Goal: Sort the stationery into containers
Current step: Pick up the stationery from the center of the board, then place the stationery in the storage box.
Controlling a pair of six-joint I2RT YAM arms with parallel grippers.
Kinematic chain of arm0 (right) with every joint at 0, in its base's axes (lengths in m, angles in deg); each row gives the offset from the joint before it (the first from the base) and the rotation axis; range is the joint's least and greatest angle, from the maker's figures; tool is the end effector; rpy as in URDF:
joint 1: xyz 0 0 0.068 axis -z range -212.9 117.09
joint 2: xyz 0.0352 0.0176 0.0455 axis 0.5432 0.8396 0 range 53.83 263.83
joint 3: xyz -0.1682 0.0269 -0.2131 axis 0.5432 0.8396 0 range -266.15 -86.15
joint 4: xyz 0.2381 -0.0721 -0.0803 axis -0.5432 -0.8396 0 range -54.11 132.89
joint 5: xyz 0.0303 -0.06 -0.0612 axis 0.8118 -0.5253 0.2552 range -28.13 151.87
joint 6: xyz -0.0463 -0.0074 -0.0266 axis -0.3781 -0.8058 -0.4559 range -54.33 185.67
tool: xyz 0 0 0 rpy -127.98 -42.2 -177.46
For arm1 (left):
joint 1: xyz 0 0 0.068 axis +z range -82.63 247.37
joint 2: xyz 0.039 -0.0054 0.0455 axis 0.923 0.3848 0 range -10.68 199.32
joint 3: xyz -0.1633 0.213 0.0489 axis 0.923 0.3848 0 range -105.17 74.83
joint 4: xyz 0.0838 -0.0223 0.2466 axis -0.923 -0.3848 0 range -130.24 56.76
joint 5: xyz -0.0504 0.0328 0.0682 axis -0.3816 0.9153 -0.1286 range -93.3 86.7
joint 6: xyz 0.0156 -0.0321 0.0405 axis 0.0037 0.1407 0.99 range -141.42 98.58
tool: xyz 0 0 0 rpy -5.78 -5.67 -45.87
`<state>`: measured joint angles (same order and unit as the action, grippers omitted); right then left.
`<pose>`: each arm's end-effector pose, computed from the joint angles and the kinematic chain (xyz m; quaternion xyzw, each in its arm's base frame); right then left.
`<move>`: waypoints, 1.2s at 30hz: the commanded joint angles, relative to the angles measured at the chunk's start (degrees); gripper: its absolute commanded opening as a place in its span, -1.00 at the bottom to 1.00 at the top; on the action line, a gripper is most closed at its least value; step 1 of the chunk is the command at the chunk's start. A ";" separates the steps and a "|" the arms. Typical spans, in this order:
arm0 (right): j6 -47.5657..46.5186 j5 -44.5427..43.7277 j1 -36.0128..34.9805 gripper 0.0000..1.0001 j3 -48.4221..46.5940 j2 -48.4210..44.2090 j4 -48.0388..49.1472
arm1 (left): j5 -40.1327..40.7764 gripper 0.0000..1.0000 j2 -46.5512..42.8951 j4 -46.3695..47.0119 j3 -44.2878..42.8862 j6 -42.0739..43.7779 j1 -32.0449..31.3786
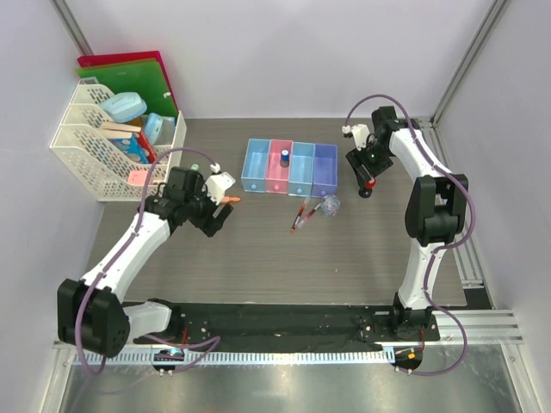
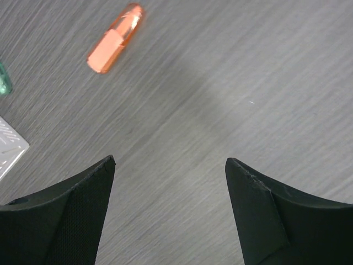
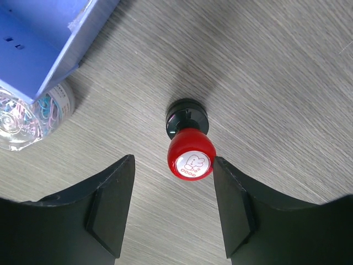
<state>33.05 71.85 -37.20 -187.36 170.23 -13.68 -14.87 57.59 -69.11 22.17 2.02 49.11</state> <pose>0.4220 0.0380 0.2401 -0.3244 0.9287 0.0447 0.1741 0.2277 -0.0826 0.2653 0.3654 0.8659 -0.0802 0.3321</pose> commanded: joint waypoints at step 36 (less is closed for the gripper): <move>3.79 5.23 -8.88 -0.76 -23.22 2.33 -6.79 | -20.42 0.59 40.88 -5.95 -27.03 35.53 12.46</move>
<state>35.69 73.73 -41.33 -203.49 173.03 -17.42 -31.99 94.13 -69.51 0.92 30.04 61.50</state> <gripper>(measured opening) 0.444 0.808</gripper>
